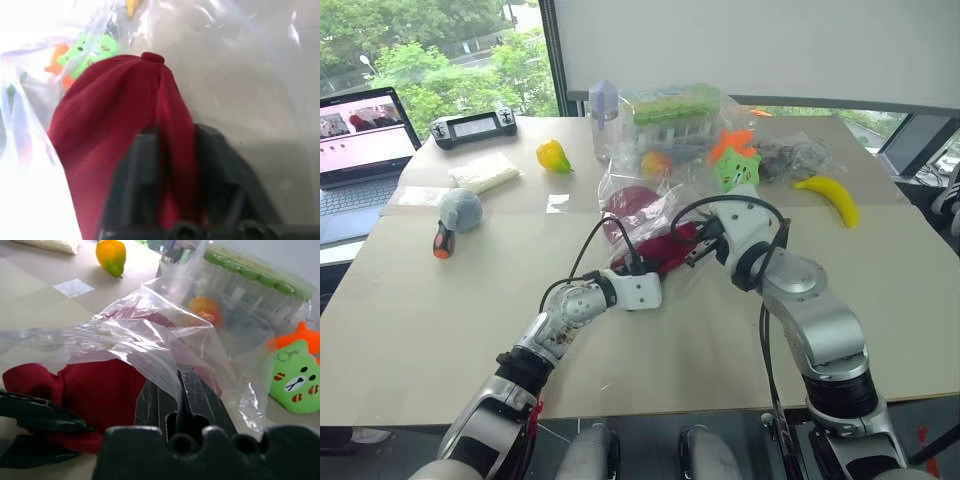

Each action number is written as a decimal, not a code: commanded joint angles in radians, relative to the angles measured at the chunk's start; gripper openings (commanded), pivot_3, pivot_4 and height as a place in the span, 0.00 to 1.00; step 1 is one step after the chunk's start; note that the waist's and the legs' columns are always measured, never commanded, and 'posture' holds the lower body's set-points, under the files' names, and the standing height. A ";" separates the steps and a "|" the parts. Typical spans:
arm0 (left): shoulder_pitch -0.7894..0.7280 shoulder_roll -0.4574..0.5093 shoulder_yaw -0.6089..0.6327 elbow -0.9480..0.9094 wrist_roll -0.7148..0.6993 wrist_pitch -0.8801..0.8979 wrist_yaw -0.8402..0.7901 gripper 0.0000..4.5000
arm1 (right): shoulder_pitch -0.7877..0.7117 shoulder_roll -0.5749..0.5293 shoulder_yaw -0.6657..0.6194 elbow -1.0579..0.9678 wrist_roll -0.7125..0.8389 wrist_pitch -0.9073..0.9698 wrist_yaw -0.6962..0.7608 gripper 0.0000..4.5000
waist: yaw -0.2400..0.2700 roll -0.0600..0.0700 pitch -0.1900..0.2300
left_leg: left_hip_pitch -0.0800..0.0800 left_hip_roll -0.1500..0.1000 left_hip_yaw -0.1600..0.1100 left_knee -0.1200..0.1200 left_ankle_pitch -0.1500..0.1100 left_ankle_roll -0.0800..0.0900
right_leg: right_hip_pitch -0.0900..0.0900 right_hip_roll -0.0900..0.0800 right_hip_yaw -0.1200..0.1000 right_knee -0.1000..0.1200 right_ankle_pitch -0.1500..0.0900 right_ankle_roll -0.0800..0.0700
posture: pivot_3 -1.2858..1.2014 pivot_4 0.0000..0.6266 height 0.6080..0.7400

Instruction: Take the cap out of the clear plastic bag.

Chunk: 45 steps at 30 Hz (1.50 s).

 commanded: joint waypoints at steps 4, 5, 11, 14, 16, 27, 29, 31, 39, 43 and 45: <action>-0.020 0.008 0.026 -0.063 -0.055 0.036 -0.034 0.01 | -0.016 -0.007 -0.017 -0.025 -0.007 -0.020 -0.003 0.00 | 0.000 0.000 0.000 | 0.000 0.000 0.000 0.000 0.000 0.000 | 0.000 0.000 0.000 0.000 0.000 0.000 | 0.52 0.24 1.00; -0.032 0.013 0.037 -0.072 -0.060 0.047 -0.037 0.01 | -0.016 -0.007 -0.017 -0.024 -0.007 -0.021 -0.003 0.00 | -0.001 0.000 0.000 | 0.000 0.000 0.000 0.000 0.000 0.000 | 0.000 0.000 0.000 0.000 0.000 0.000 | 0.52 0.24 1.00; -0.065 0.004 0.089 -0.190 -0.301 0.094 -0.192 0.01 | -0.015 -0.002 -0.010 -0.014 -0.006 -0.032 0.000 0.00 | -0.001 0.000 0.000 | -0.002 0.000 0.000 0.000 0.000 0.000 | -0.001 0.000 0.000 0.000 0.000 0.000 | 0.52 0.24 1.00; -0.043 0.021 0.102 -0.257 -0.451 0.173 -0.323 0.01 | -0.018 0.004 -0.003 -0.005 -0.005 -0.040 0.002 0.00 | -0.005 0.000 0.000 | -0.002 0.000 -0.001 0.000 0.000 0.000 | -0.001 0.000 0.000 0.000 0.000 0.000 | 0.52 0.24 1.00; -0.019 0.071 0.086 -0.301 -0.511 0.216 -0.436 0.01 | -0.019 0.005 0.000 -0.001 -0.005 -0.045 0.004 0.00 | -0.011 0.000 0.000 | -0.002 0.000 -0.001 0.000 0.000 -0.001 | -0.001 0.000 0.000 0.001 0.000 0.000 | 0.52 0.24 1.00; -0.016 0.368 0.153 -0.472 -0.808 0.631 -0.807 0.01 | -0.023 0.002 0.005 0.040 -0.003 -0.085 0.031 0.00 | -0.015 0.000 0.000 | -0.002 0.000 -0.001 0.000 0.001 -0.001 | -0.001 0.001 0.000 0.000 0.000 0.000 | 0.52 0.24 1.00; -0.081 0.435 0.210 -0.575 -1.048 0.887 -0.877 0.01 | -0.025 0.005 0.012 0.051 -0.005 -0.091 0.036 0.00 | -0.012 0.000 0.000 | -0.002 0.000 -0.001 0.000 0.001 -0.001 | -0.001 0.001 -0.001 0.001 0.000 0.000 | 0.52 0.24 1.00; -0.130 0.479 0.248 -0.631 -1.196 1.041 -0.917 0.01 | -0.028 0.010 0.016 0.057 -0.004 -0.095 0.040 0.00 | -0.013 -0.001 0.001 | -0.005 0.001 -0.002 0.001 0.001 -0.002 | -0.002 0.001 -0.002 0.002 0.000 0.000 | 0.52 0.24 1.00; -0.405 0.422 0.417 -0.407 -1.409 1.229 -0.879 0.01 | -0.043 0.018 0.021 0.083 -0.007 -0.112 0.041 0.00 | -0.015 -0.001 0.001 | -0.004 0.000 -0.004 0.001 0.004 -0.007 | -0.001 0.002 -0.002 0.002 -0.001 0.001 | 0.52 0.24 1.00; -0.506 0.387 0.522 -0.243 -1.420 1.218 -0.784 0.01 | -0.038 0.017 0.020 0.082 -0.007 -0.114 0.040 0.00 | -0.016 -0.001 0.001 | -0.003 0.000 -0.003 0.001 0.006 -0.009 | -0.001 0.002 -0.002 0.002 -0.001 0.001 | 0.52 0.24 1.00; -0.555 0.367 0.564 -0.154 -1.374 1.154 -0.719 0.01 | -0.036 0.016 0.018 0.081 -0.008 -0.113 0.039 0.00 | -0.017 -0.001 0.001 | -0.004 -0.001 -0.003 0.001 0.006 -0.010 | -0.001 0.002 -0.002 0.002 -0.001 0.001 | 0.52 0.24 1.00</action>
